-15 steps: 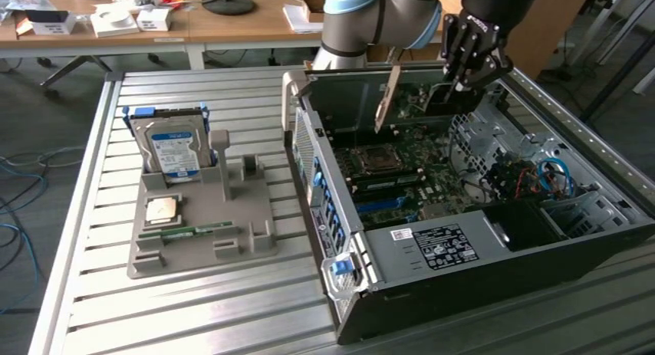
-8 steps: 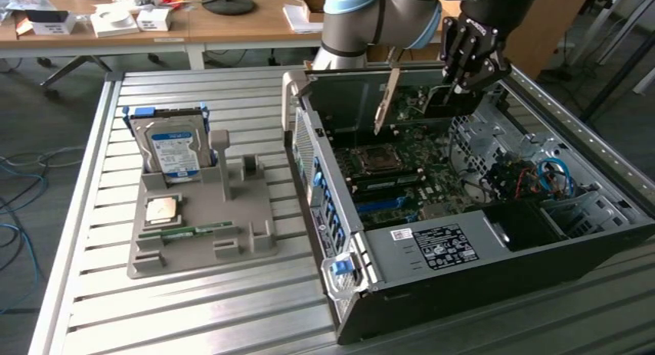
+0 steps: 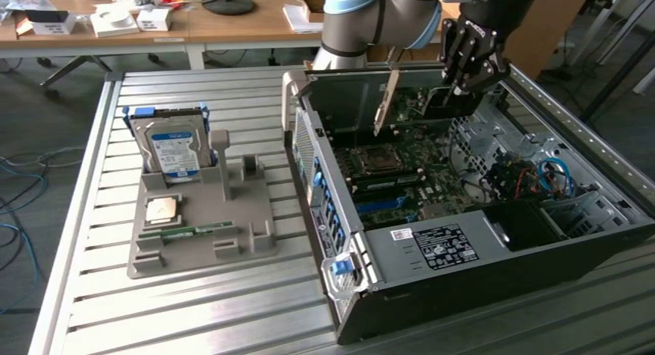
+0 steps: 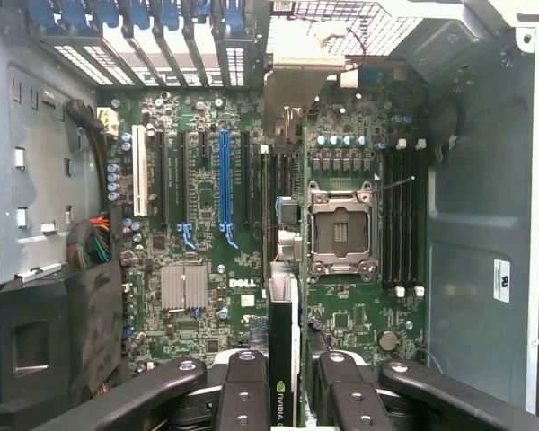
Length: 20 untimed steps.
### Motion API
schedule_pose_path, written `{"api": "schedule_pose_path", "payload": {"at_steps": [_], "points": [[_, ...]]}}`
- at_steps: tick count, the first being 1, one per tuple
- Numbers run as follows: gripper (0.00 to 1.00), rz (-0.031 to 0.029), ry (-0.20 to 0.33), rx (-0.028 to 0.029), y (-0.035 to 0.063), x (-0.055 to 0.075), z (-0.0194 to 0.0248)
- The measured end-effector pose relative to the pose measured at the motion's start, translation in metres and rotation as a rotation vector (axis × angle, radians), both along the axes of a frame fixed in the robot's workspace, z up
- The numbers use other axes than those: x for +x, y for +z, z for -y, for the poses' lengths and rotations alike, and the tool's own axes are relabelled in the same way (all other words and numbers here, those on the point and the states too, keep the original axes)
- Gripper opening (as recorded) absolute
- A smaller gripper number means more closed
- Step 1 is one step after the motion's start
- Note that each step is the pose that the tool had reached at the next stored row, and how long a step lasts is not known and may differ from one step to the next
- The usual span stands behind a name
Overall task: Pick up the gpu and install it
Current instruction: 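Insert the gpu into the slot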
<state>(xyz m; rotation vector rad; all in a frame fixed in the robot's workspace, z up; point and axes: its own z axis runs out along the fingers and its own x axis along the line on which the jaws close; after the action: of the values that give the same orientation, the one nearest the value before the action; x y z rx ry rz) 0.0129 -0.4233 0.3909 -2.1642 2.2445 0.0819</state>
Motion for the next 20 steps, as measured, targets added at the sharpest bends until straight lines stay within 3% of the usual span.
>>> {"api": "schedule_pose_path", "payload": {"at_steps": [20], "points": [[0.26,0.0,0.0,0.0001,-0.0135,0.0,0.0]]}}
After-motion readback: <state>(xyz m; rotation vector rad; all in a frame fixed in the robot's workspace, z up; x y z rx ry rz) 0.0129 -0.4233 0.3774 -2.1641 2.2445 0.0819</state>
